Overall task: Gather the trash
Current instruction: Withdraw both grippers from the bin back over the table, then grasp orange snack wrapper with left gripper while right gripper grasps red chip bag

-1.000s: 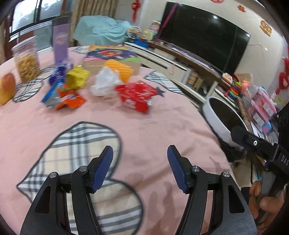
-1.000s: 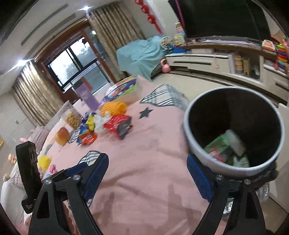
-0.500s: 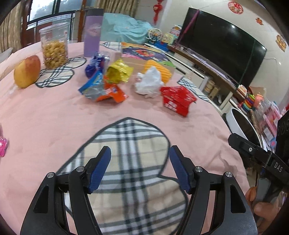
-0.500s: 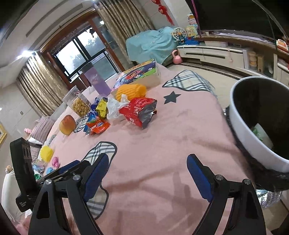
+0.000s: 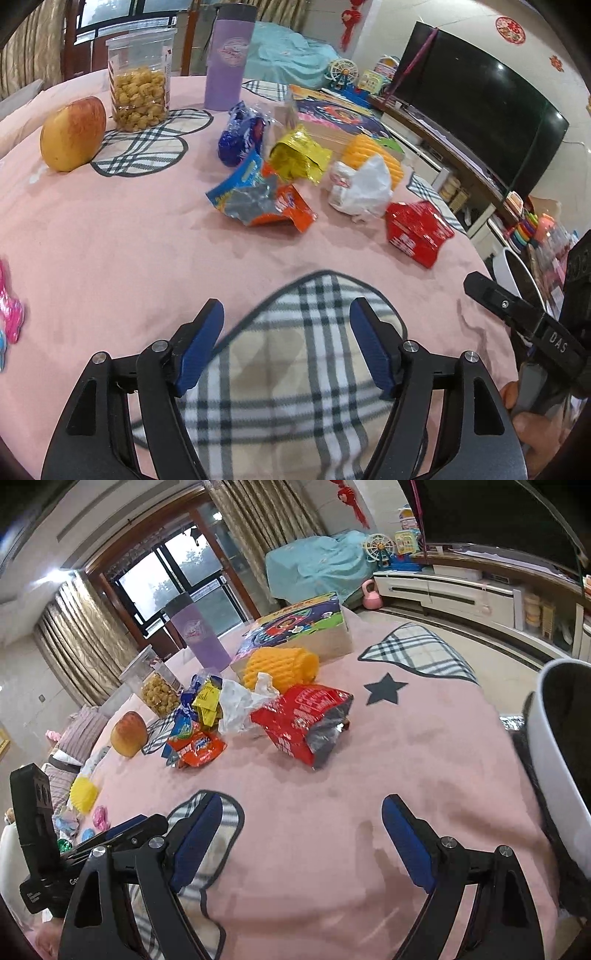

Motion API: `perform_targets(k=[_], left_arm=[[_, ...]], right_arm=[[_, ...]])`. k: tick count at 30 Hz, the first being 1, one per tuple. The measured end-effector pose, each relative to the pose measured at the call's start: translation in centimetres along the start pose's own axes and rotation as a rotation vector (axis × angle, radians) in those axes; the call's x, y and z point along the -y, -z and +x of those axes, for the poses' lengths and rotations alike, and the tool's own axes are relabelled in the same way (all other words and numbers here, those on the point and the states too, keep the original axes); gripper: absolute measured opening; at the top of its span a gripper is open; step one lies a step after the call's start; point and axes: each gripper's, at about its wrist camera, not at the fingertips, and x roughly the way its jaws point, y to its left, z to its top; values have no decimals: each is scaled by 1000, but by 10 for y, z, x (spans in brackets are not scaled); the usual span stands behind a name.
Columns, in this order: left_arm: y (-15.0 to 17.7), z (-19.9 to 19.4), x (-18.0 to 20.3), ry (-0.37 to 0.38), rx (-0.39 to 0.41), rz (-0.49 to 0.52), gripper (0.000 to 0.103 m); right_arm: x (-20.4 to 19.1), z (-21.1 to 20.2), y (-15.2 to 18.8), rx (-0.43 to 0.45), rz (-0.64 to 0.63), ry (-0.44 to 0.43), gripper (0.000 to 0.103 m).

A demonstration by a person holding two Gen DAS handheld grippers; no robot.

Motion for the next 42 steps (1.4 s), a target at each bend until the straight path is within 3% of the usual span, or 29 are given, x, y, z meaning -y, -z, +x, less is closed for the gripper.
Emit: perform_targets(k=[21, 24, 26, 28, 30, 31, 42], left_arm=[[-66, 56, -12, -31, 6, -10, 74], [-66, 61, -11, -36, 7, 6, 42], [-66, 64, -10, -18, 5, 15, 28], [-64, 61, -6, -5, 9, 34, 2], [-61, 57, -3, 5, 12, 43, 1], [-59, 54, -2, 9, 17, 46, 1], [-31, 23, 9, 64, 32, 56, 1]], right_arm=[[6, 59, -38, -30, 21, 19, 89], [7, 63, -42, -29, 16, 28, 71], [4, 66, -42, -35, 2, 29, 45], [2, 67, -39, -48, -9, 10, 40], [0, 64, -36, -38, -13, -3, 21], [0, 63, -36, -40, -10, -10, 5], [-2, 36, -27, -15, -10, -44, 3]])
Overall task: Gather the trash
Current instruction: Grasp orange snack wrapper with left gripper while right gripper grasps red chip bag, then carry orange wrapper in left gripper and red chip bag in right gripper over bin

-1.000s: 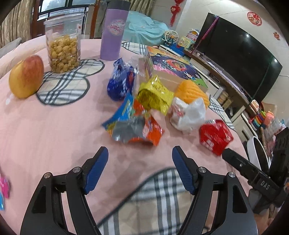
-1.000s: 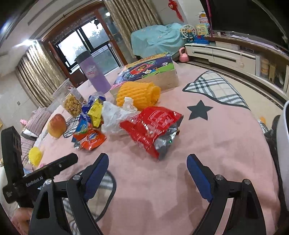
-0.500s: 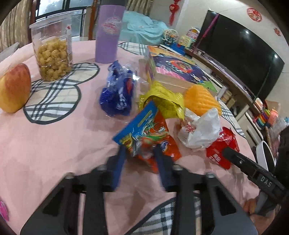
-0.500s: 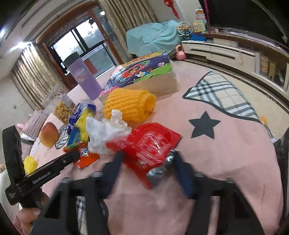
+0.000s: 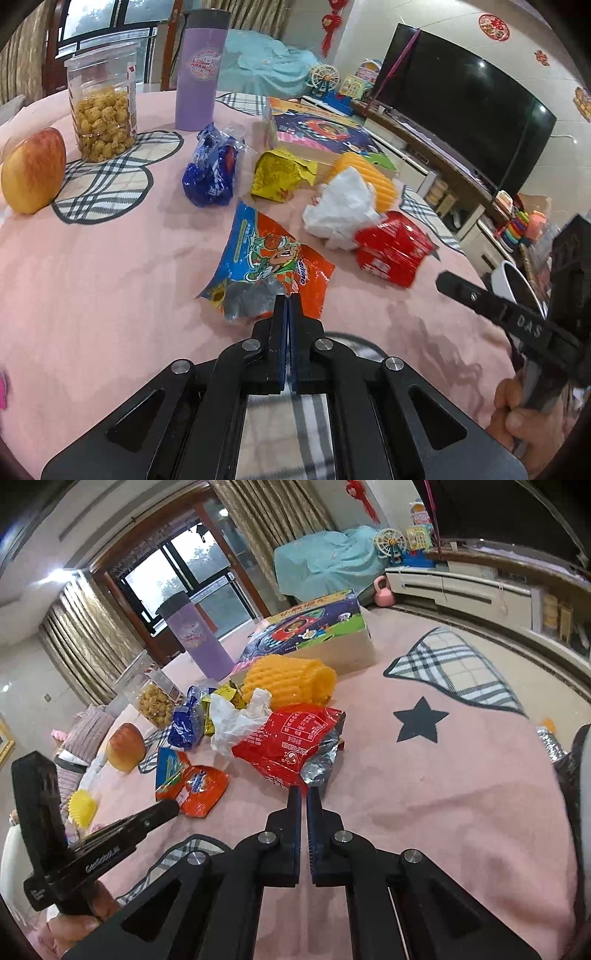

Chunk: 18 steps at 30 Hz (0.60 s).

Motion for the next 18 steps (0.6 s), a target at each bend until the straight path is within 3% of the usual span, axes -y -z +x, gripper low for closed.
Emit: perform_targets(k=[3, 8, 12, 16, 18], left_arm=[[6, -7, 2, 6, 3, 1, 1], [13, -13, -1, 14, 1, -3, 1], [15, -15, -1, 19, 1, -8, 1], [17, -18, 3, 27, 6, 4, 1], [18, -21, 6, 35, 10, 7, 1]], right_arm=[[-2, -1, -1, -4, 14, -38, 13], [-10, 11, -6, -7, -1, -20, 35], [-12, 31, -11, -30, -10, -8, 35], [-20, 40, -11, -46, -40, -29, 5], [-25, 33, -7, -37, -48, -40, 4]])
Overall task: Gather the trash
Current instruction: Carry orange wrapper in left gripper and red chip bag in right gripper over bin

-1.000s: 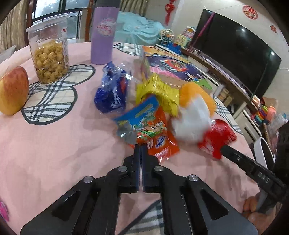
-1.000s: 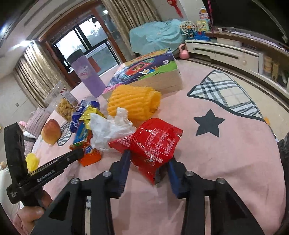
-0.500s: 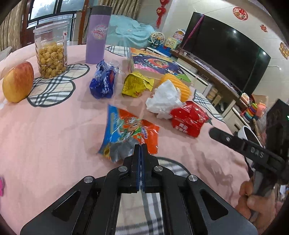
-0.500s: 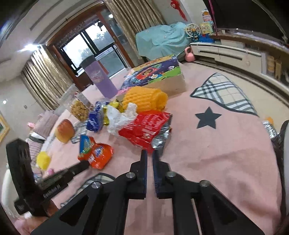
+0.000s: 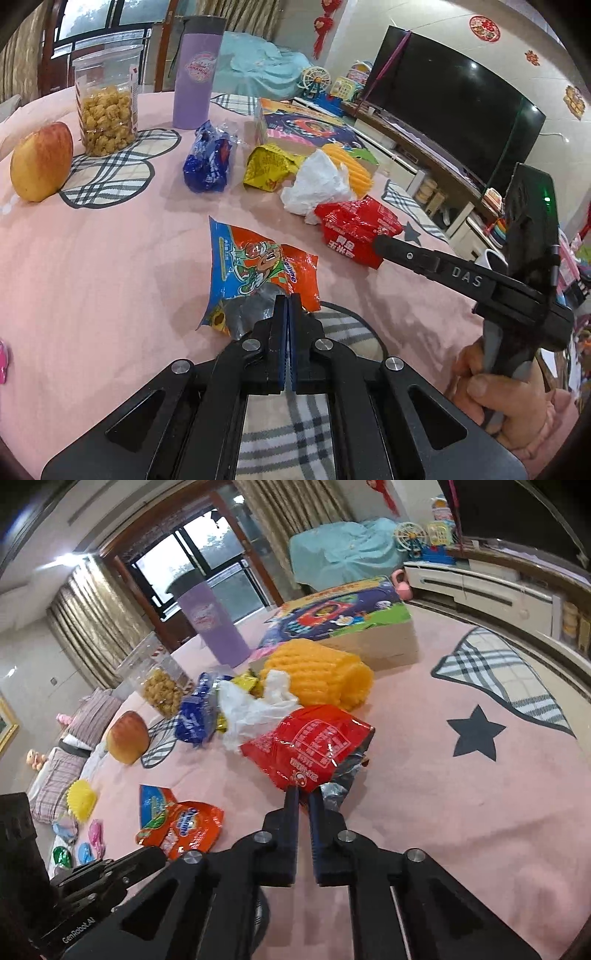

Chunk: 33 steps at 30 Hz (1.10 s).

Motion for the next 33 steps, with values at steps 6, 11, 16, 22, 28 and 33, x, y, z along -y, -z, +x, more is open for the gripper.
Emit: perform_targets(k=[6, 11, 16, 22, 28, 33], left_arm=[[3, -10, 15, 33, 9, 28, 1], [8, -15, 35, 66, 11, 58, 1], [13, -19, 57, 102, 8, 95, 1], [21, -19, 89, 142, -4, 147, 1], [28, -15, 122, 179, -24, 197, 1], [32, -14, 149, 210, -30, 239, 1]], right_arm=[[-4, -28, 9, 32, 7, -20, 1], [1, -60, 16, 67, 22, -16, 1], [12, -93, 28, 102, 45, -5, 1], [30, -127, 40, 133, 82, 21, 1], [51, -156, 50, 165, 113, 54, 1], [72, -177, 56, 195, 154, 91, 1]])
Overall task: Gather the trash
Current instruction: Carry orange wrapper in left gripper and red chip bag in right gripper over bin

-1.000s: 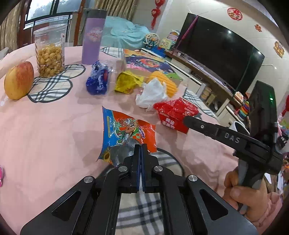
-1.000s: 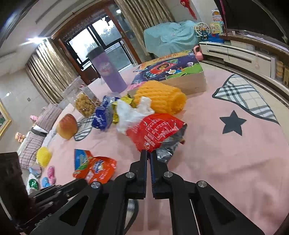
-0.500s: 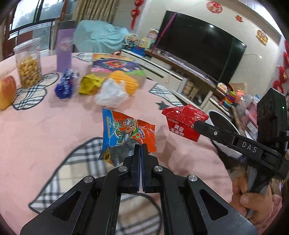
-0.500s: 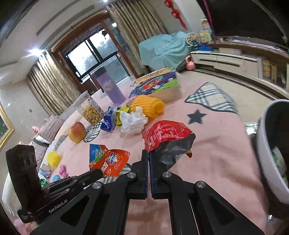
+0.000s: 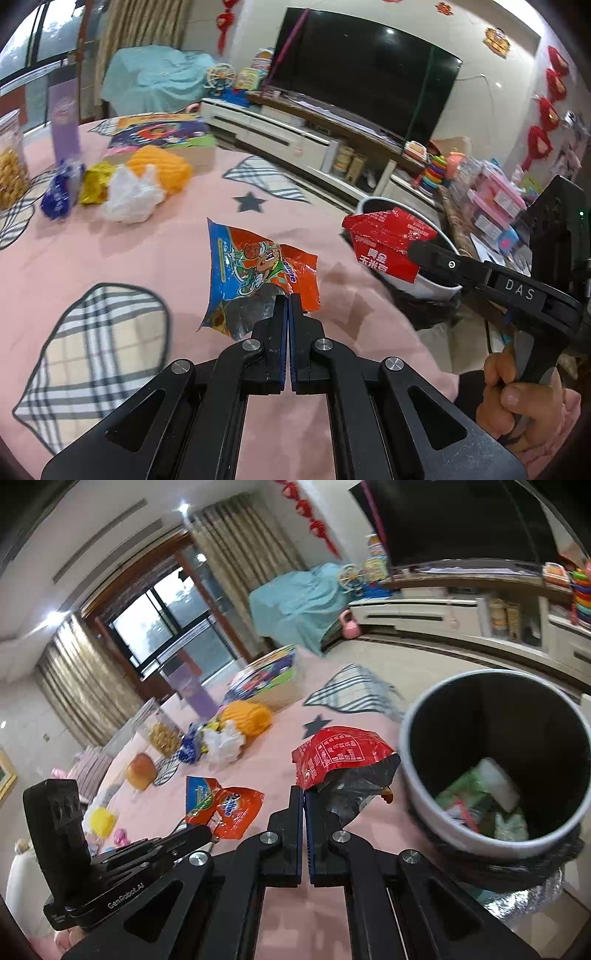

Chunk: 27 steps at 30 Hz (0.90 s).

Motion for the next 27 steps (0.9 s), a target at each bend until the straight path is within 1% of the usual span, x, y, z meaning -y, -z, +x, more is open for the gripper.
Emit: perform_targets(k=[8, 16, 27], left_arm=[[-11, 13, 37, 43, -10, 57, 1], [-23, 30, 79, 83, -17, 125, 1], [-35, 54, 112, 100, -43, 178, 1]], right_arm=[[28, -25, -5, 48, 37, 53, 1], [60, -43, -7, 74, 75, 96, 1], [91, -54, -10, 87, 121, 132, 1]])
